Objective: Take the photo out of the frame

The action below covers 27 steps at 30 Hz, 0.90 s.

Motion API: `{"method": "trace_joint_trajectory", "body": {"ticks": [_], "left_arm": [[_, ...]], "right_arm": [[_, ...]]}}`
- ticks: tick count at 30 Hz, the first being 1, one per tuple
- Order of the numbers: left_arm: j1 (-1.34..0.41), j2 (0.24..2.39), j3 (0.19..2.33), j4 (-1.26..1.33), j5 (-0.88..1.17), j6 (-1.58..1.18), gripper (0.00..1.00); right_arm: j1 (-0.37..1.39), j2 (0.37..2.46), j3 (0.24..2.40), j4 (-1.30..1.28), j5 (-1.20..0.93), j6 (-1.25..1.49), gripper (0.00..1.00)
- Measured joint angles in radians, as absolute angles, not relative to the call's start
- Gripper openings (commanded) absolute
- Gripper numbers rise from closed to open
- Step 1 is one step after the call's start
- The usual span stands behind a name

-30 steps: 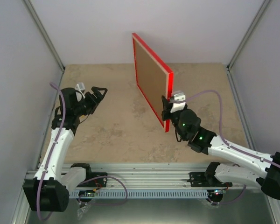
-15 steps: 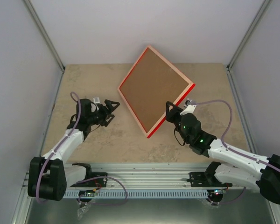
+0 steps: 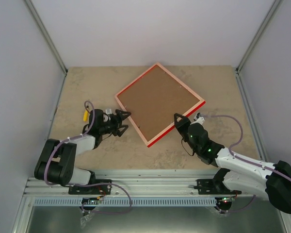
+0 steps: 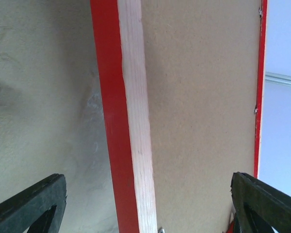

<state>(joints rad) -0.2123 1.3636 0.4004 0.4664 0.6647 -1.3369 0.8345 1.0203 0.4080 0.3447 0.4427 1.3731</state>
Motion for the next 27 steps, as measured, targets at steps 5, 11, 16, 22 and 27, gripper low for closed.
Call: {"method": "trace_joint_trajectory", "body": {"ticks": [5, 11, 16, 22, 27], "left_arm": [[-0.220, 1.469, 0.383, 0.614, 0.665, -1.423, 0.82], [-0.229, 1.575, 0.371, 0.813, 0.664, -1.530, 0.53], [-0.231, 1.629, 0.334, 0.959, 0.659, -1.615, 0.35], [-0.233, 1.669, 0.313, 1.057, 0.661, -1.656, 0.17], [-0.234, 1.692, 0.310, 1.100, 0.665, -1.669, 0.11]], "right_arm": [[0.833, 1.032, 0.396, 0.346, 0.413, 1.453, 0.01], [0.833, 1.063, 0.386, 0.360, 0.377, 1.534, 0.00], [0.831, 1.077, 0.384, 0.365, 0.356, 1.579, 0.02], [0.810, 1.074, 0.384, 0.350, 0.340, 1.634, 0.20], [0.798, 1.054, 0.384, 0.286, 0.313, 1.618, 0.46]]}}
